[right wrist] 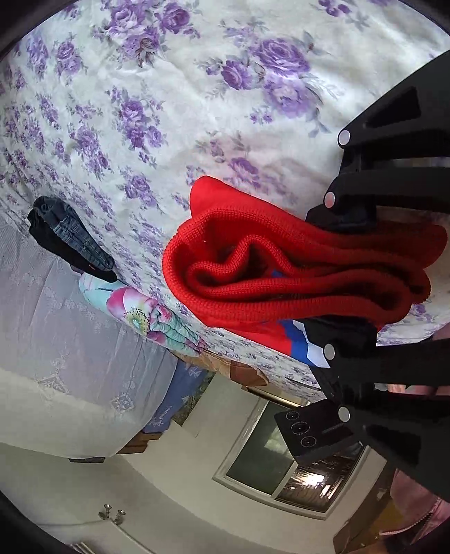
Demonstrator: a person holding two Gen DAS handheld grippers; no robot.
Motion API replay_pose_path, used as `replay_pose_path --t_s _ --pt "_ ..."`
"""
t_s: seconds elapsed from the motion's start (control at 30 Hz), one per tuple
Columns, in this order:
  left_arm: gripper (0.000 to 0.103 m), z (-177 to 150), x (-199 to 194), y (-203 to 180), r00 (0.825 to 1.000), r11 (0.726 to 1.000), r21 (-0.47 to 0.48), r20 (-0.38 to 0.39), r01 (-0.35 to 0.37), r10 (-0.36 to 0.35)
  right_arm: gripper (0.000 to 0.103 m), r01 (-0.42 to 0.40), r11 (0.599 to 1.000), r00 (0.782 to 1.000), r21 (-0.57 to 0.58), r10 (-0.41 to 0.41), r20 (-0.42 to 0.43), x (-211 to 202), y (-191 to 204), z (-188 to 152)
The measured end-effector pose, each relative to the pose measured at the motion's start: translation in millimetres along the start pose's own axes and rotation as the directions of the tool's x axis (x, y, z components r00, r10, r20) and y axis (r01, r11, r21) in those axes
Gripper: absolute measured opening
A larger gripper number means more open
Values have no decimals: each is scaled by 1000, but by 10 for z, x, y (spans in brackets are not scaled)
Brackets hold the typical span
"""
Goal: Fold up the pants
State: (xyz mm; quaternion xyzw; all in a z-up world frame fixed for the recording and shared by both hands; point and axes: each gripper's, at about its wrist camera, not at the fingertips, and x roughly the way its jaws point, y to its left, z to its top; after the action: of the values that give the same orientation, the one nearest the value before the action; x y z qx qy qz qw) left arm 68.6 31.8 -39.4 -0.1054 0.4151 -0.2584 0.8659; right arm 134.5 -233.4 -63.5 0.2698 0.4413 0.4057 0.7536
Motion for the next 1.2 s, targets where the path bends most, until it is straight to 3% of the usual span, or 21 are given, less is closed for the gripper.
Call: replay_pose_path --t_s 0.17,0.3,0.5,0.63,0.7,0.8,0.9,0.97,1.03,1.07,1.2 --pt "86 24 -263 47 999 999 -35 48 16 -15 36 -18 995 999 -101 22 32 -54 397 3" --pt "85 175 -521 48 991 1000 4 130 -20 19 35 -49 985 997 -165 58 52 -8 674 230" --pt "85 908 -753 163 962 977 139 242 -162 125 35 -80 961 989 -265 110 98 240 1135 1190" --pt "86 1537 -639 557 943 967 123 276 -225 184 36 -61 947 986 -316 106 127 585 1248 1914" --pt "86 1769 -444 829 937 963 91 269 -255 223 36 -58 955 989 -291 95 115 866 1121 2215" --pt "86 1932 -16 1294 942 961 30 211 -274 262 36 -23 969 995 -247 46 88 1325 711 2471" --pt "86 1866 512 1792 958 960 -71 82 -270 276 37 57 989 998 -139 -53 35 1799 92 2488" --pt "89 1736 812 2003 957 954 -79 -31 -290 288 37 138 989 990 -60 -138 -1 2010 -310 2420" --pt "90 1758 746 2011 963 959 -86 -16 -271 270 50 41 999 999 -7 -41 32 1858 -334 2478" --pt "91 1751 711 1994 960 957 -80 -7 -279 279 59 77 997 996 -28 -75 55 1784 -284 2470" --pt "92 1687 603 1930 935 931 -95 18 -352 355 60 234 970 966 -65 -224 126 1526 -104 2323"
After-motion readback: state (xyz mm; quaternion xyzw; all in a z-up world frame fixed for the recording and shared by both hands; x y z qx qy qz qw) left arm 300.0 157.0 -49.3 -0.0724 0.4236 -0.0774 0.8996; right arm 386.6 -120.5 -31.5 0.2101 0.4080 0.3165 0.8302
